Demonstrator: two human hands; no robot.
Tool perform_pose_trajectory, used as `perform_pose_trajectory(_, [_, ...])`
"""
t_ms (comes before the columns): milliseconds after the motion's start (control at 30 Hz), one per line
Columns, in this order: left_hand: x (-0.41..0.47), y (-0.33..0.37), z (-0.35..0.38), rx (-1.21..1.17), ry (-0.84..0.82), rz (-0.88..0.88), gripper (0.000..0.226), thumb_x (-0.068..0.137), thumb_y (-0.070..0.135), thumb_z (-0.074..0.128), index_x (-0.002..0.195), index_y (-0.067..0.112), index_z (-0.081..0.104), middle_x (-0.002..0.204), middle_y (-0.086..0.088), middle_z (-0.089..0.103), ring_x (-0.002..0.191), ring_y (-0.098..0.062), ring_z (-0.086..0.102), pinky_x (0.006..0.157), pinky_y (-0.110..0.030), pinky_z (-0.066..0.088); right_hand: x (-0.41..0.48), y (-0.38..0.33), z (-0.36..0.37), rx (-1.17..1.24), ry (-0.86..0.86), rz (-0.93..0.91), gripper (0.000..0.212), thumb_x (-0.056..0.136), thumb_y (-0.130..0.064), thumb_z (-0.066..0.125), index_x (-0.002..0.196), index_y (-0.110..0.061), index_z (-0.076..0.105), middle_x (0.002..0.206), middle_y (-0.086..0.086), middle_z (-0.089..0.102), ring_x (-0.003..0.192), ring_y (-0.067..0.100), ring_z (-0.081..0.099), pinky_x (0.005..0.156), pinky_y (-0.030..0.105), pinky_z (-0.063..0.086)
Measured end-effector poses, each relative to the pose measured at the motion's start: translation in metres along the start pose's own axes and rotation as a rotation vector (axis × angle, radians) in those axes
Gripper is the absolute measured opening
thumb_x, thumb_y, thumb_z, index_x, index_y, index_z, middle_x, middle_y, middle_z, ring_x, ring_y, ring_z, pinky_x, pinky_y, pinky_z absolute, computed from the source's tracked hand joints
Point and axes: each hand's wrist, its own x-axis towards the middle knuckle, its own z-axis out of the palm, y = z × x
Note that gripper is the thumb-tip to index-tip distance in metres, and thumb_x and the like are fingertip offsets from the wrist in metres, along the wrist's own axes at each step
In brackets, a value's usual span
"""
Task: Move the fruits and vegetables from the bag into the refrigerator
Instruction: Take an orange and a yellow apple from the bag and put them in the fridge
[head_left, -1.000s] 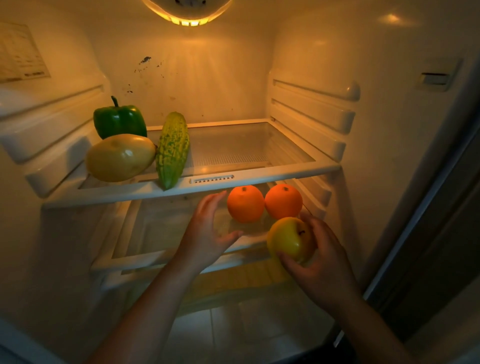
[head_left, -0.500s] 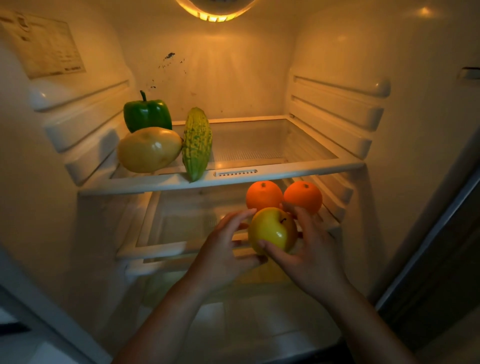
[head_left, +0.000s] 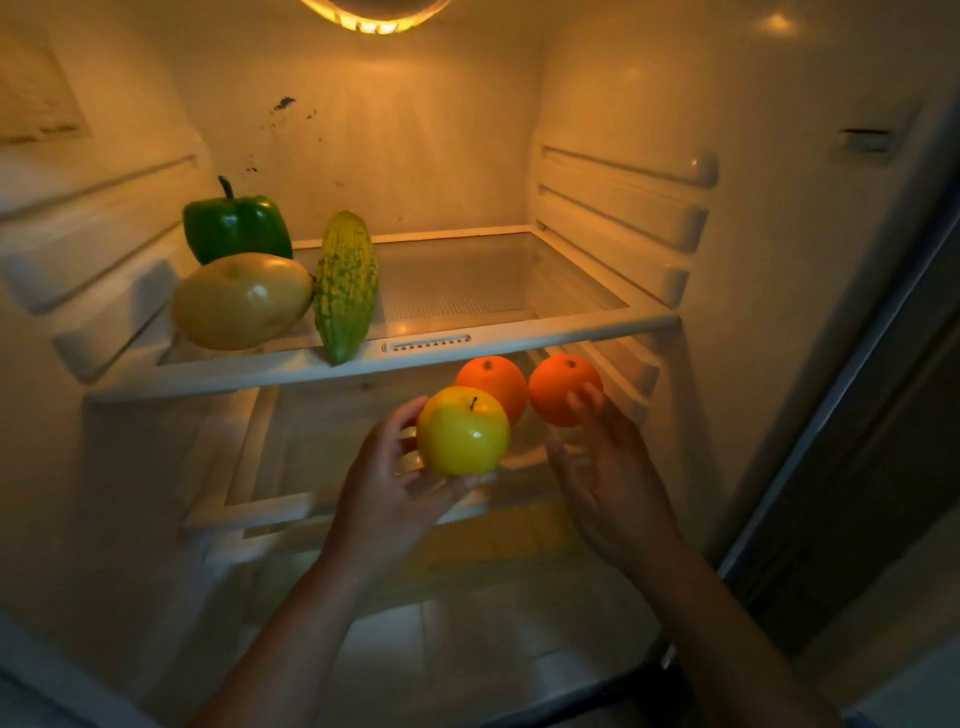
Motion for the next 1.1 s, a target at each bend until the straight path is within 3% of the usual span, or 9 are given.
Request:
perform_pose_trajectory(100, [0.005,-0.001,-0.007,0.009,0.035,-0.004,0.078,0.051,0.038,0.089,0.113,0.053,0.045,0.129,0.011,0.049,0.108,0.006,0.052,0.071,-0.010,0.048,0.008,0.009,0.012,-0.103,-0.001,-0.015,0.067,0.088,-0.048,0.037,0.144,-0.010,0.031,0.153,0.015,0.024,0.138,0.033,0.028,0.111,0.043,0.029])
perform_pose_trajectory(200, [0.007,-0.002,-0.012,0.030,0.068,-0.026,0.073,0.050,0.046,0.079,0.112,0.057,0.044,0.129,0.013,0.048,0.109,0.007,0.051,0.074,-0.014,0.046,0.021,0.007,0.017,-0.132,0.026,0.018,0.063,0.081,-0.031,0.051,0.139,-0.011,0.037,0.150,0.017,0.027,0.135,0.037,0.032,0.107,0.046,0.035])
perform_pose_trajectory(333, [0.012,-0.007,-0.015,0.045,0.092,-0.040,0.077,0.063,0.018,0.085,0.124,0.040,0.044,0.133,0.006,0.047,0.110,0.000,0.051,0.076,-0.017,0.045,0.035,0.009,0.018,-0.129,0.084,0.005,0.063,0.078,-0.014,0.061,0.137,-0.010,0.041,0.144,0.019,0.035,0.130,0.037,0.037,0.106,0.042,0.034])
perform_pose_trajectory(433, [0.016,-0.008,-0.013,0.065,0.095,-0.024,0.075,0.066,0.014,0.082,0.129,0.029,0.043,0.132,0.005,0.046,0.110,-0.006,0.051,0.075,-0.017,0.045,0.042,0.011,0.017,-0.111,0.117,-0.003,0.062,0.076,-0.005,0.064,0.135,-0.012,0.045,0.139,0.016,0.041,0.127,0.034,0.039,0.107,0.034,0.028])
perform_pose_trajectory(600, [0.028,-0.010,-0.008,0.043,0.116,-0.024,0.075,0.066,0.013,0.082,0.127,0.030,0.042,0.128,0.008,0.045,0.112,-0.010,0.050,0.077,-0.019,0.046,0.052,0.007,0.019,-0.062,0.111,0.015,0.060,0.079,-0.002,0.062,0.136,-0.009,0.043,0.144,0.016,0.035,0.133,0.031,0.032,0.107,0.026,0.018])
perform_pose_trajectory(767, [0.038,-0.017,-0.005,0.076,0.136,-0.020,0.080,0.065,0.011,0.083,0.130,0.023,0.039,0.128,0.007,0.042,0.113,-0.011,0.048,0.074,-0.013,0.044,0.073,0.006,0.027,-0.085,0.080,0.066,0.056,0.080,-0.004,0.063,0.133,-0.009,0.045,0.142,0.014,0.038,0.130,0.032,0.035,0.109,0.035,0.026])
perform_pose_trajectory(867, [0.035,-0.021,-0.006,0.112,0.114,0.000,0.077,0.064,0.012,0.083,0.126,0.027,0.041,0.128,0.005,0.045,0.112,-0.009,0.050,0.071,-0.009,0.045,0.073,0.008,0.027,-0.074,0.078,0.048,0.055,0.080,-0.007,0.065,0.132,-0.010,0.047,0.138,0.013,0.041,0.128,0.031,0.038,0.107,0.033,0.029])
perform_pose_trajectory(1100, [0.038,-0.024,-0.011,0.078,0.091,-0.039,0.074,0.063,0.013,0.084,0.120,0.034,0.041,0.125,0.007,0.045,0.111,-0.012,0.052,0.078,-0.020,0.046,0.048,0.016,0.021,-0.007,0.122,-0.091,0.059,0.077,-0.012,0.067,0.133,-0.015,0.046,0.144,0.011,0.039,0.134,0.027,0.035,0.110,0.033,0.029])
